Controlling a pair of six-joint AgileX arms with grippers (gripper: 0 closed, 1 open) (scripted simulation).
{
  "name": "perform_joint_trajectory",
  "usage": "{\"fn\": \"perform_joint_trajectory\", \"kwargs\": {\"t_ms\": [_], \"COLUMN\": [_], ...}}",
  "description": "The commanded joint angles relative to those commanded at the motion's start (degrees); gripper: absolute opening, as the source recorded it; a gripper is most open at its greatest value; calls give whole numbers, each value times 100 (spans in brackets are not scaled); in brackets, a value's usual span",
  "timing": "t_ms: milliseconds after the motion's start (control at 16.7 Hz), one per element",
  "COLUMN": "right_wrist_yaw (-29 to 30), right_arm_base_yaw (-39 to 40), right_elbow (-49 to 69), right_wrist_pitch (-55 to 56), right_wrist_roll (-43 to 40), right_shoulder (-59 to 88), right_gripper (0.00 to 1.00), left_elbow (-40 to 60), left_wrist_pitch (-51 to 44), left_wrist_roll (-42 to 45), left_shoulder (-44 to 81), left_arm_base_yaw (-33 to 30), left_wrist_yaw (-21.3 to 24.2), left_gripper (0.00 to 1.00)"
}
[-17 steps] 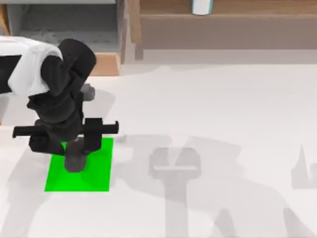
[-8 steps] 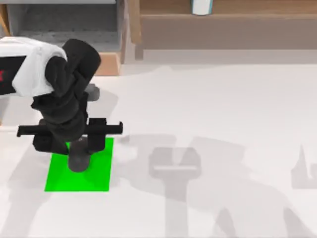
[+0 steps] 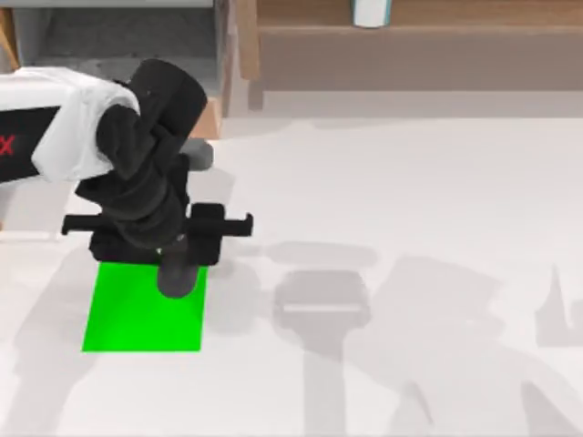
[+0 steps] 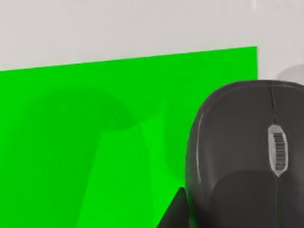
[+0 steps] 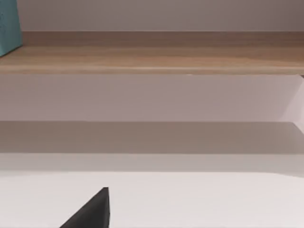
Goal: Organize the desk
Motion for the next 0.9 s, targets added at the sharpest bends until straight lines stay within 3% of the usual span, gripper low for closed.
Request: {"fn": "perform_joint_trajectory", "kwargs": {"t_ms": [480,900], "right_wrist_yaw": [0,0], "right_arm_base_yaw": [0,0], "right_elbow": [0,0], "right_wrist_pitch": [0,0], "right_wrist_roll": [0,0], "right_shoulder": [0,0], "right_gripper": [100,100], "left_elbow": [-151,-151], "left_wrist_pitch": [55,-146], "left_wrist_roll": [193,-7], "left_shoulder": [-124,32], "left_arm_base_yaw": [-214,50], "left_wrist_yaw": [256,89], "left_gripper": [0,0]}}
